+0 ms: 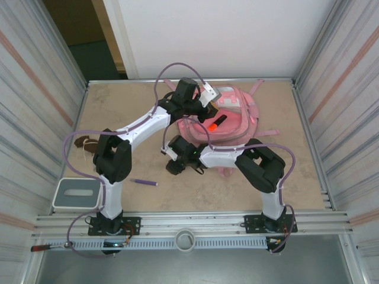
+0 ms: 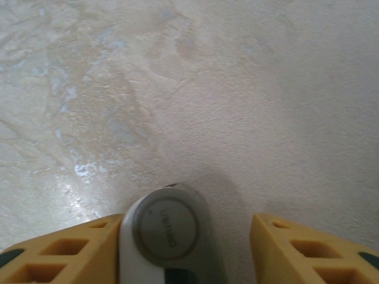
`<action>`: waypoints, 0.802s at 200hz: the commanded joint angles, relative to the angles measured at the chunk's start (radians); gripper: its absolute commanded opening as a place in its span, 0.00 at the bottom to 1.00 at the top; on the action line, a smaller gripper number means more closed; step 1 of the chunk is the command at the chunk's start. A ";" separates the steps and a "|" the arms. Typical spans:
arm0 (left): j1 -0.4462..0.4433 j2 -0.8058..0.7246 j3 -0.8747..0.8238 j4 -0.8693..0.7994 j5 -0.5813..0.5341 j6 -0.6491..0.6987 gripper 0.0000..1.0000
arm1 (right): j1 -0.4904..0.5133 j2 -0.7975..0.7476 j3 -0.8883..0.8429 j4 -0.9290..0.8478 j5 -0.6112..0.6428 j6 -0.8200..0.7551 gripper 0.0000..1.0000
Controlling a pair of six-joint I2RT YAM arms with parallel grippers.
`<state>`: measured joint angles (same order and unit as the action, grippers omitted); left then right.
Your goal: Pack books, pencil case, and school supplies into a backpack
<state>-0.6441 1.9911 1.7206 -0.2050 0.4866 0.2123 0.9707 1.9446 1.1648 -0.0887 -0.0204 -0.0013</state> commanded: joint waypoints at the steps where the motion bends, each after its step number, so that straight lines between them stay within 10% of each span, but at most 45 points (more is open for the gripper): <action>1: 0.009 -0.074 -0.010 0.033 -0.008 0.011 0.00 | 0.011 -0.004 -0.010 -0.025 -0.015 0.037 0.45; 86: 0.008 -0.081 -0.016 0.040 -0.029 -0.001 0.00 | -0.032 -0.427 -0.233 0.038 -0.081 0.206 0.30; 160: 0.010 -0.079 -0.015 0.083 -0.030 -0.042 0.00 | -0.415 -0.802 -0.437 0.114 -0.198 0.510 0.30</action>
<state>-0.6441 1.9762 1.6901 -0.1745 0.4675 0.1947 0.6453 1.1778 0.7517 0.0120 -0.1875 0.3828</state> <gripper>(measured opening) 0.108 0.299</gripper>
